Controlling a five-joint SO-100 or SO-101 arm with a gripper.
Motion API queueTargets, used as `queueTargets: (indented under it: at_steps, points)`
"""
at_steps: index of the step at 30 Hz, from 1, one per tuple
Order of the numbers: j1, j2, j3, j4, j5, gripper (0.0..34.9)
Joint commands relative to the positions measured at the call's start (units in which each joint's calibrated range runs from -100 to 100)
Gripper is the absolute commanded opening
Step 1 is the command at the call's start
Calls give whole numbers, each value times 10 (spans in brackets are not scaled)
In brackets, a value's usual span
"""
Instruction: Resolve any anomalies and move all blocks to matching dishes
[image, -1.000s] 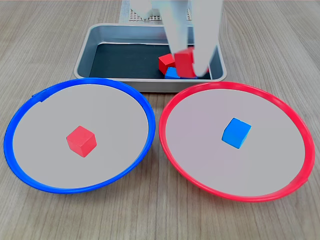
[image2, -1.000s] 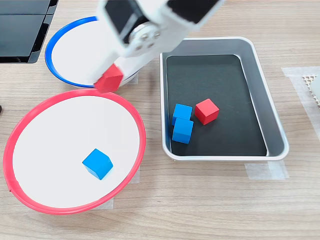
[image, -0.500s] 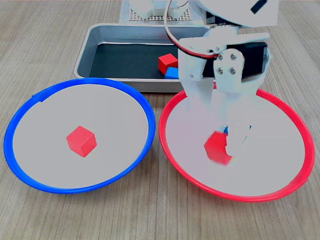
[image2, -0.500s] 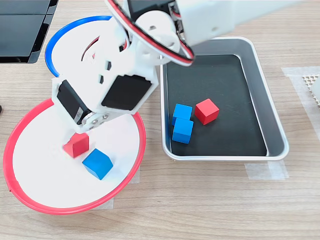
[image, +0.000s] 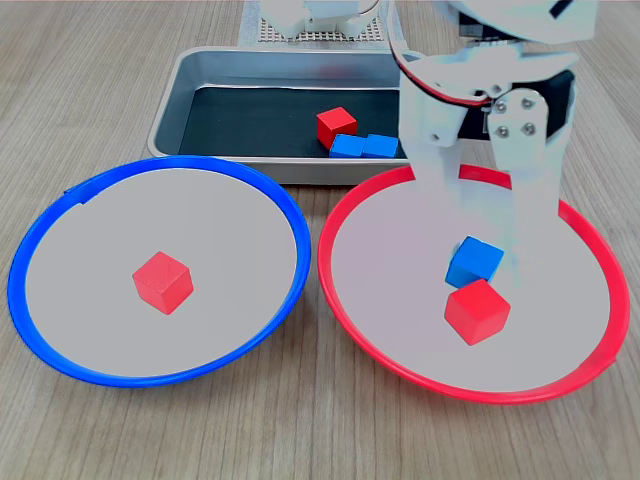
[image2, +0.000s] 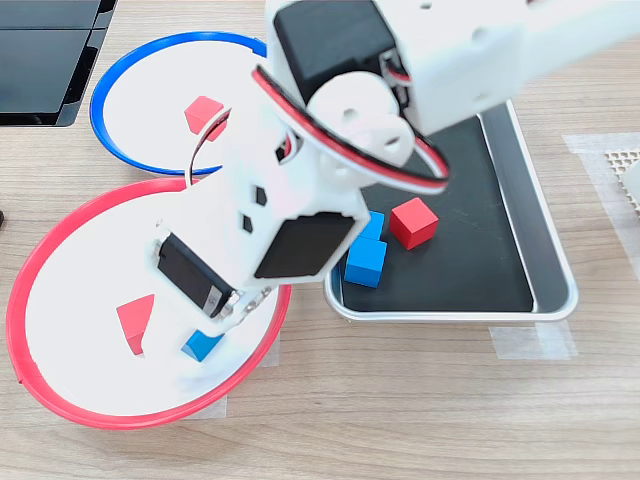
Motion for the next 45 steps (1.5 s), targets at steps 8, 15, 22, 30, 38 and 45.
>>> queueTargets:
  at_steps: [8, 15, 22, 30, 38, 45]
  points:
    - [-5, 5, -22, 17, 11, 104]
    - [11, 11, -23, 24, 21, 3]
    - [21, -36, -27, 60, 8, 1]
    - [67, -110, -68, 167, -10, 1]
    - [76, -97, -48, 124, 6, 69]
    - [70, -2, -127, 83, -26, 188]
